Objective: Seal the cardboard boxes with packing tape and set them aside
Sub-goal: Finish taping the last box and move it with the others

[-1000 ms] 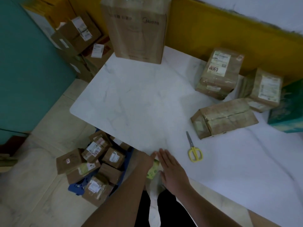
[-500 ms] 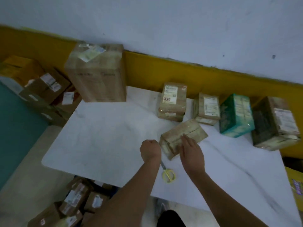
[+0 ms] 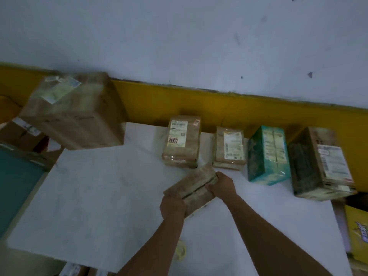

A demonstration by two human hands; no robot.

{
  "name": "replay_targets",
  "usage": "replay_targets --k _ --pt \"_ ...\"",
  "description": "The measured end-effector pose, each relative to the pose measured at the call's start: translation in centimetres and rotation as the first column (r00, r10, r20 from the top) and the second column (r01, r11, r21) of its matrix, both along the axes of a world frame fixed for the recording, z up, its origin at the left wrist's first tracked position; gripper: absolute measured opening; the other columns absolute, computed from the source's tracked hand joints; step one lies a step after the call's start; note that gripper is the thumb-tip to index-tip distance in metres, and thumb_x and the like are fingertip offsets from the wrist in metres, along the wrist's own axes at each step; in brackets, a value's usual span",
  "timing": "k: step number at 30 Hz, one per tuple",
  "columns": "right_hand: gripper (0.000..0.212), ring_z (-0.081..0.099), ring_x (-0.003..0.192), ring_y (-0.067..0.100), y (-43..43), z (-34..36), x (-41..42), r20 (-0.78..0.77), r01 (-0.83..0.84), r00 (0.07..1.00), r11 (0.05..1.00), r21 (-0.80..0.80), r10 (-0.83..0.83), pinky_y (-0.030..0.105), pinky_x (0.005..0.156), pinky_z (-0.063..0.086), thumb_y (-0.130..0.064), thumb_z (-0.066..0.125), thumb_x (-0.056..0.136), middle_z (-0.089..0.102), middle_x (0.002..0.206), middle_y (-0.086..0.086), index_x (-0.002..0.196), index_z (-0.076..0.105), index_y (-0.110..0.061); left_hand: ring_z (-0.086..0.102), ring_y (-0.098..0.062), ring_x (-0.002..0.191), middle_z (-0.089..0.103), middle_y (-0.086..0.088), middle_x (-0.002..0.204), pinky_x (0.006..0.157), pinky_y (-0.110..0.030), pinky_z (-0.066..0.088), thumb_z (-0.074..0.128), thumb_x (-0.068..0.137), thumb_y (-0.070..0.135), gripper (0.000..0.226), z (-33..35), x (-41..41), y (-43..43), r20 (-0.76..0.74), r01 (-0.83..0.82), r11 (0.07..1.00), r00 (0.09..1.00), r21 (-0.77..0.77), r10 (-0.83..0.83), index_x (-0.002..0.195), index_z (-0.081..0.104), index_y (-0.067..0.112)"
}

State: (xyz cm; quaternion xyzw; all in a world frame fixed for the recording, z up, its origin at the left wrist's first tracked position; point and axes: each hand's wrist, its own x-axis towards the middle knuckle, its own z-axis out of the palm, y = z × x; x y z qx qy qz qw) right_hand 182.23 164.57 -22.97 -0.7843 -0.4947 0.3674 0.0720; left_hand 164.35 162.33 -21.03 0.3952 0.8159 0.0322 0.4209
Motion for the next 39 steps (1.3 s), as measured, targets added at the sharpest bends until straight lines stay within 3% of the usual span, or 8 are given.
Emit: replay_targets --k 4,11,16,20,25,34,37,39 --pt "0.043 0.060 0.110 0.022 -0.5 0.9 -0.5 0.012 0.041 0.999 0.999 0.016 -0.041 0.019 0.082 0.036 -0.035 0.070 0.085 0.066 0.118 0.007 0.119 0.059 -0.009 0.033 -0.036 0.139 0.032 -0.023 0.150 0.113 -0.039 0.031 0.050 0.096 0.030 0.087 0.8 0.1 0.1 -0.135 0.207 0.975 0.971 0.075 -0.196 0.152 -0.010 0.001" --pt "0.037 0.064 0.103 0.021 -3.4 3.5 -1.0 -0.048 0.139 0.989 0.990 0.016 -0.138 0.020 0.081 0.041 -0.039 0.060 0.087 0.068 0.109 0.004 0.113 0.064 -0.013 0.028 -0.038 0.135 0.027 -0.017 0.145 0.116 -0.057 0.009 0.067 0.058 0.075 0.134 0.8 0.7 -0.3 -0.384 0.869 0.494 0.464 0.024 -0.798 0.153 -0.006 0.016" --pt "0.031 0.062 0.106 0.015 -5.0 9.0 -0.1 -0.289 0.344 0.919 0.904 0.253 -0.269 0.029 0.093 0.048 -0.043 0.060 0.093 0.065 0.112 -0.007 0.120 0.062 -0.028 0.033 -0.028 0.124 0.028 -0.007 0.139 0.098 -0.040 0.041 0.060 0.056 0.080 0.123 5.2 -1.0 0.3 -0.235 0.755 0.624 0.656 0.201 -0.717 0.150 0.007 0.020" --pt "0.066 0.058 0.113 0.004 -6.2 14.8 -0.7 -0.612 0.493 0.757 0.815 0.304 -0.229 0.035 0.098 0.049 -0.058 0.072 0.079 0.057 0.129 -0.016 0.135 0.043 -0.038 0.049 -0.019 0.120 0.044 -0.003 0.133 0.097 -0.035 0.050 0.070 0.056 0.077 0.104 9.6 -3.1 1.5 0.237 0.382 0.847 0.843 0.369 -0.483 0.139 0.033 0.027" --pt "0.073 0.068 0.106 0.024 -7.1 19.8 -3.6 -0.876 0.464 0.440 0.885 0.032 -0.199 0.044 0.089 0.056 -0.048 0.073 0.081 0.066 0.124 0.007 0.141 0.040 -0.021 0.069 -0.019 0.102 0.070 0.002 0.117 0.088 -0.038 0.056 0.074 0.079 0.050 0.057 17.0 -4.5 1.0 0.773 0.153 0.937 0.531 0.315 -0.346 0.128 0.052 0.031" --pt "0.040 0.071 0.099 0.033 -6.7 27.4 -7.0 -0.948 0.568 0.293 0.820 0.070 -0.122 0.042 0.075 0.059 -0.037 0.056 0.093 0.072 0.110 0.015 0.126 0.056 -0.013 0.068 -0.018 0.106 0.066 0.001 0.123 0.087 -0.036 0.056 0.068 0.063 0.075 0.086 24.3 -7.0 1.5 0.738 0.112 0.875 0.494 0.471 -0.460 0.132 0.050 0.028" --pt "0.043 0.072 0.089 0.034 -7.3 28.1 -7.1 -0.985 0.579 0.076 0.811 -0.081 -0.153 0.044 0.073 0.060 -0.046 0.054 0.090 0.072 0.106 0.019 0.112 0.065 -0.010 0.061 -0.024 0.120 0.062 -0.004 0.132 0.095 -0.044 0.052 0.051 0.090 0.063 0.061 25.3 -9.0 1.9 0.844 0.146 0.906 0.329 0.397 -0.423 0.137 0.050 0.024" --pt "0.048 0.072 0.083 0.033 -7.4 28.5 -7.7 -0.969 0.599 0.129 0.795 -0.093 -0.211 0.045 0.072 0.060 -0.052 0.054 0.088 0.073 0.098 0.018 0.106 0.068 -0.011 0.064 -0.027 0.115 0.066 -0.009 0.125 0.092 -0.042 0.053 0.052 0.094 0.043 0.045 26.6 -9.6 1.5 0.939 0.132 0.963 0.224 0.235 -0.260 0.129 0.059 0.016"
